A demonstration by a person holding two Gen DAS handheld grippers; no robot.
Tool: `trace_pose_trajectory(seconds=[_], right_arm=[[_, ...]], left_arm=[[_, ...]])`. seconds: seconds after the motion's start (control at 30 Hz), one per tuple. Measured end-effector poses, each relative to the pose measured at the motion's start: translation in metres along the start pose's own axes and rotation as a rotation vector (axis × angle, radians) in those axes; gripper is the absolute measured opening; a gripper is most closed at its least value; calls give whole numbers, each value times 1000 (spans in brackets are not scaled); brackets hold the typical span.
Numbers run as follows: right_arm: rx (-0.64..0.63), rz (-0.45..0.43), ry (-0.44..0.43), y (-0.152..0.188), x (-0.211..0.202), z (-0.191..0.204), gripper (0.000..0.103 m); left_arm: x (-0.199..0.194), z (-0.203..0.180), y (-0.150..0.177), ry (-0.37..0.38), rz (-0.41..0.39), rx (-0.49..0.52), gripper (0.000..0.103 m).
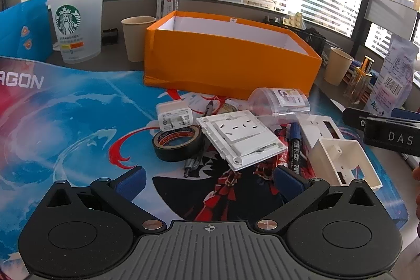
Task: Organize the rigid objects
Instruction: 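Move both tools toward the white switch parts on the cluttered mat, then grasp the white square back box with the right tool while the left tool grasps a white switch panel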
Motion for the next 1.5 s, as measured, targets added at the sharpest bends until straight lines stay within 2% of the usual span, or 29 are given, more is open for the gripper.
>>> trace_pose_trajectory(seconds=[0.23,0.4,0.57,0.67,0.8,0.93,1.03,1.13,1.2,1.33,1.4,1.5], right_arm=[[12,6,-2,1,3,-5,103],[35,-56,-82,5,-3,-9,103],[8,-7,-127,19,-3,0,103],[-37,20,-112,32,-2,7,103],[-76,46,-54,54,-2,6,103],[-38,3,-43,61,-6,-1,103],[-87,-47,-3,57,-12,0,103],[-63,7,-68,62,-9,2,103],[-35,16,-85,67,-6,3,103],[13,10,-96,69,0,-2,103],[61,8,-117,72,4,-8,103],[121,24,-159,73,9,-15,103]], left_arm=[[7,-9,-6,-1,-2,7,103],[18,-14,-8,-17,4,15,103],[30,-21,-10,-25,12,31,103],[39,-24,-11,-38,25,36,103],[44,-33,-16,-78,-26,91,103],[46,-43,-20,-112,-123,197,103],[42,-50,-21,-94,-184,288,103],[49,-58,-18,-18,-111,330,103],[49,-62,-15,23,-108,339,103],[57,-73,-8,8,-150,419,103],[61,-75,-10,5,-168,427,103],[64,-73,-16,47,-186,392,101]])
Point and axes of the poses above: each gripper's, at about its wrist camera, not at the fingertips, and x roughly the way its jaws point, z to its left, y to its underside, the point moved 5 cm from there along x, roughly the way its jaws point, and after that the axes turned 11 degrees about -y, right-handed, at the moved point
